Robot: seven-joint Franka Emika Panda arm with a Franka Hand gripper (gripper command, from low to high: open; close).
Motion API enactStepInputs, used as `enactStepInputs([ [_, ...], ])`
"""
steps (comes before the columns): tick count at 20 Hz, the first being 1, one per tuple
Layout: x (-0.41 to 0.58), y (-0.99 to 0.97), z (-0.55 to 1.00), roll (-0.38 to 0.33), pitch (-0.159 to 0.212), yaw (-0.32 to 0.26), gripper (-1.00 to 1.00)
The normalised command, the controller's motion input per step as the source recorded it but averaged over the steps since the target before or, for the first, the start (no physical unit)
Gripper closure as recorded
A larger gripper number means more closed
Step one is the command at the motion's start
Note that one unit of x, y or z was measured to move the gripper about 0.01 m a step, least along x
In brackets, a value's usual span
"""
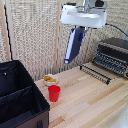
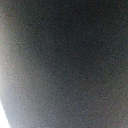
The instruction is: Please shift your gripper toward the book. Carefully hold the book with your gripper. Gently transport the book using your gripper to the caddy's front section. Safely let the book go into the caddy's front area.
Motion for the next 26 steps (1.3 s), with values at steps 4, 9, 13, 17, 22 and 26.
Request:
enactStepInputs([
  [4, 0.000, 0.70, 0.21, 0.000, 0.000, -0.159, 1.00],
  [9, 0.000, 0.73, 0.17, 0.000, 0.001, -0.141, 1.00],
  [13, 0.011, 0.81, 0.16, -0.001, 0.004, -0.111, 1.00],
  [17, 0.039, 0.84, 0.15, -0.010, 0.000, -0.102, 1.00],
  [22, 0.019, 0.85, 0.12, -0.016, 0.011, -0.094, 1.00],
  [26, 0.024, 0.85, 0.11, -0.015, 0.011, -0.096, 1.00],
])
